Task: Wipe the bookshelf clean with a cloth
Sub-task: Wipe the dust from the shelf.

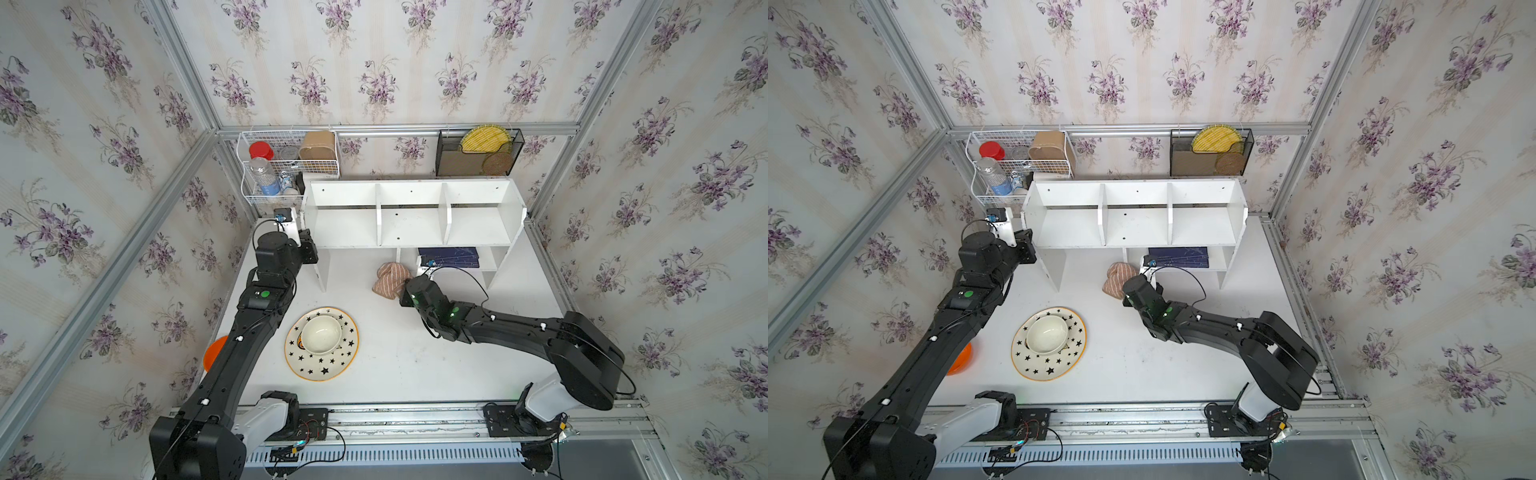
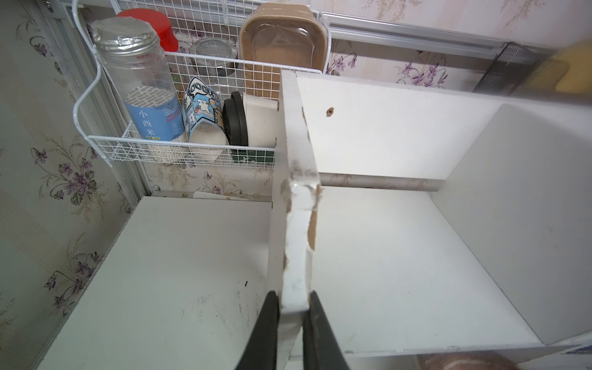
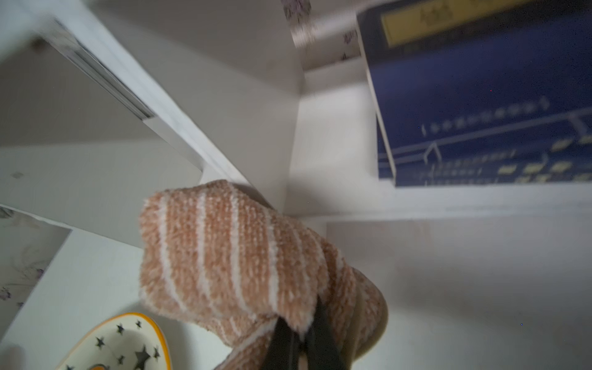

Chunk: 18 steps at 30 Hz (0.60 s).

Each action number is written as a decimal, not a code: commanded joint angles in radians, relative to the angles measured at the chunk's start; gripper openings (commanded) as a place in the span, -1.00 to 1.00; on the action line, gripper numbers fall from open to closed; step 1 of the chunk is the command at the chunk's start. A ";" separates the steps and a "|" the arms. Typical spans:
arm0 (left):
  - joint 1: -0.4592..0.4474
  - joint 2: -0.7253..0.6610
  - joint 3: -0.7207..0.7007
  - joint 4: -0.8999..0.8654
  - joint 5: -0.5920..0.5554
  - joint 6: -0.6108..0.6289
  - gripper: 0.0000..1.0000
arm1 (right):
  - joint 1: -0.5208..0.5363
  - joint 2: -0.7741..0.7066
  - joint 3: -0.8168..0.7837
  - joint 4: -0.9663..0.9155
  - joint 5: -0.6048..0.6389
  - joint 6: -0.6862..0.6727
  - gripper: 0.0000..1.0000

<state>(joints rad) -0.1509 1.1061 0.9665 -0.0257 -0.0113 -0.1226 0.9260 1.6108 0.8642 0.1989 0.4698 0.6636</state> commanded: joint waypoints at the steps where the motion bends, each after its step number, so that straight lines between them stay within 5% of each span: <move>1: -0.001 0.005 -0.002 0.007 0.060 -0.043 -1.00 | 0.003 0.056 -0.008 0.046 -0.058 0.047 -1.00; 9: -0.001 0.002 -0.003 0.007 0.054 -0.039 -1.00 | 0.014 0.056 -0.032 0.013 -0.106 0.061 -1.00; 18: -0.001 0.008 -0.004 0.008 0.053 -0.039 -1.00 | 0.031 -0.389 -0.200 -0.298 0.081 0.088 -1.00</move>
<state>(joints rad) -0.1509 1.1099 0.9665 -0.0208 -0.0120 -0.1219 0.9577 1.3167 0.6762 0.0673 0.4290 0.7345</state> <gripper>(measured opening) 0.157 0.086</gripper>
